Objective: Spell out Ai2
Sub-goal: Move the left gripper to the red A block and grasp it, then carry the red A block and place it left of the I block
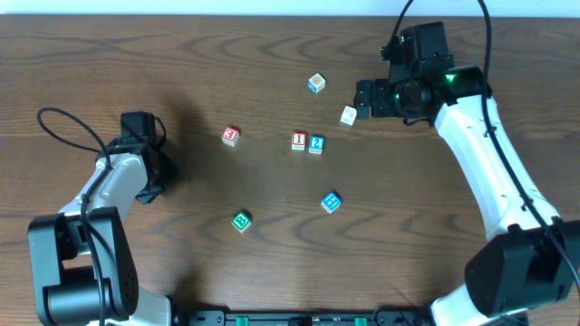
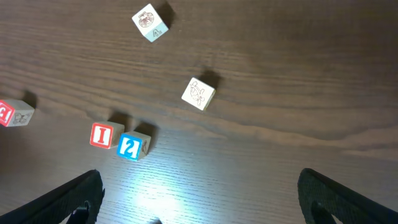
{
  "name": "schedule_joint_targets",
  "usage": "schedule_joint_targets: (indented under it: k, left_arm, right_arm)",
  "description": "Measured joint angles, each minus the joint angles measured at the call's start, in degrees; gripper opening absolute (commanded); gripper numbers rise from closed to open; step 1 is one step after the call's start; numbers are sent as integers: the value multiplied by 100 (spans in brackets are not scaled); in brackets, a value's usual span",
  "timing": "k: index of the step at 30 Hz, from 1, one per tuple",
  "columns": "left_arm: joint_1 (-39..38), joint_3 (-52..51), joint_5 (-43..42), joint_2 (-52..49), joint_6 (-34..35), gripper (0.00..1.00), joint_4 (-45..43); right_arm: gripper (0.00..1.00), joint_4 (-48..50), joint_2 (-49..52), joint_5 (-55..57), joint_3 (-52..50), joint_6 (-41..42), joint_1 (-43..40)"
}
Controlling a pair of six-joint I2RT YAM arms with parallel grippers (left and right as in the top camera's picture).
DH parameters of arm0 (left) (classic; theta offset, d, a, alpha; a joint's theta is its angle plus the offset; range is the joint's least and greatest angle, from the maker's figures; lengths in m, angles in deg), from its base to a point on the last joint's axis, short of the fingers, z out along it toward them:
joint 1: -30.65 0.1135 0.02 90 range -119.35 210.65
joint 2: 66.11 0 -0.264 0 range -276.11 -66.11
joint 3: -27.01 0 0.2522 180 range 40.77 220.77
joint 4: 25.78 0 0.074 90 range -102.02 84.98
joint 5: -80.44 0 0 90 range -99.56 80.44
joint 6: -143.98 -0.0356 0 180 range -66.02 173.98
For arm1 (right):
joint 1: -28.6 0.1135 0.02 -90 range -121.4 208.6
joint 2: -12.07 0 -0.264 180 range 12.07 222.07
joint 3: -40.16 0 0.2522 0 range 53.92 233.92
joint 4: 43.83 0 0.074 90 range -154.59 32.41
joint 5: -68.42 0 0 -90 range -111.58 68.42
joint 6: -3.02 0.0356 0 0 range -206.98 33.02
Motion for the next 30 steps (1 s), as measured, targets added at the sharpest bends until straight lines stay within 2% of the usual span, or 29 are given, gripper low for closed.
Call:
schedule_joint_targets:
  k: [10, 11, 12, 19, 21, 24, 30]
  left_arm:
    - [0, 0, 7, 0, -221, 21, 2]
    - [0, 0, 7, 0, -280, 16, 2]
    - [0, 0, 4, 0, -319, 7, 4]
    - [0, 120, 2, 0, -643, 6, 317]
    - [-17, 393, -4, -2, -929, 6, 531]
    - [-232, 1224, -94, -7, -1768, 6, 688]
    - [-1547, 2323, -699, -7, -3139, 6, 166]
  right_arm:
    - [99, 0, 0, 0, 0, 0, 0]
    - [99, 0, 0, 2, 0, 0, 0]
    - [99, 0, 0, 0, 0, 0, 0]
    - [99, 116, 0, 0, 0, 0, 0]
    - [99, 205, 0, 0, 0, 0, 0]
    - [99, 442, 0, 2, 0, 7, 0]
    - [99, 643, 0, 55, 0, 13, -4]
